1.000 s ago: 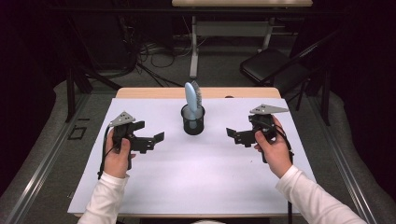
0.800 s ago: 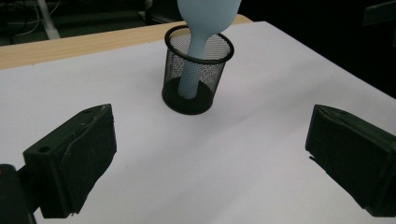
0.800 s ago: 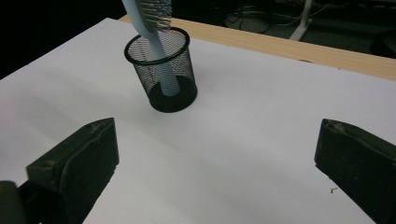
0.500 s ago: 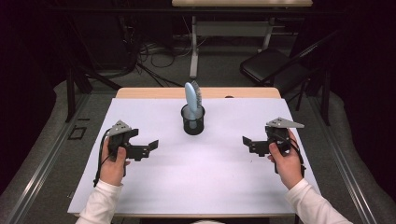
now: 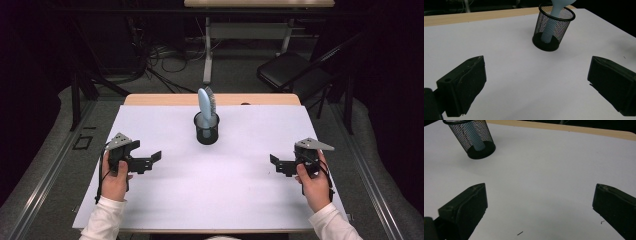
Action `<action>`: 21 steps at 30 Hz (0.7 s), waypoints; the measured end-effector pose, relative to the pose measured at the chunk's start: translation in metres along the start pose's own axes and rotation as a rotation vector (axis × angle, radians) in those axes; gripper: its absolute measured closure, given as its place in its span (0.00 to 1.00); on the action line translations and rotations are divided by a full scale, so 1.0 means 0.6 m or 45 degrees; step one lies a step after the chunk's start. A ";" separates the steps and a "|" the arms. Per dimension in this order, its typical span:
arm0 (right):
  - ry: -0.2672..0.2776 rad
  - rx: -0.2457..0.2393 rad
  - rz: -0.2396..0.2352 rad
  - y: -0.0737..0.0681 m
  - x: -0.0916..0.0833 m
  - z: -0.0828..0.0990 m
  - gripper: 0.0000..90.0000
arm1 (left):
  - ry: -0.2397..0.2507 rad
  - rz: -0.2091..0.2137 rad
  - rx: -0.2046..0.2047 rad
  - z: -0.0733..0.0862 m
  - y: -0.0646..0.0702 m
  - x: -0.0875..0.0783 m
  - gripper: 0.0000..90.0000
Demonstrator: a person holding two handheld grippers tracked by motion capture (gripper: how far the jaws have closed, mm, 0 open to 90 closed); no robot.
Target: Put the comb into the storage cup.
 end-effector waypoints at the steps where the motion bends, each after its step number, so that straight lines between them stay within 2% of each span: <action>1: 0.002 0.000 0.008 0.003 -0.001 0.002 0.00 | 0.001 -0.004 0.001 0.001 -0.002 0.000 0.02; 4: 0.007 0.003 0.027 0.009 -0.001 0.006 0.00 | 0.005 -0.012 -0.001 0.004 -0.007 0.000 0.02; 21: 0.036 0.056 0.044 0.030 -0.001 0.026 0.00 | 0.039 -0.041 -0.004 0.013 -0.025 0.004 0.02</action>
Point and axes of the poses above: each handheld gripper's, and its own axes: x roughly forward along the jaws, z roughly out of its underside, y roughly to its right, the point moved 8 cm from there along x, roughly forward along the jaws, and after that the axes turned 12 degrees about -z, right-handed, at the moved point
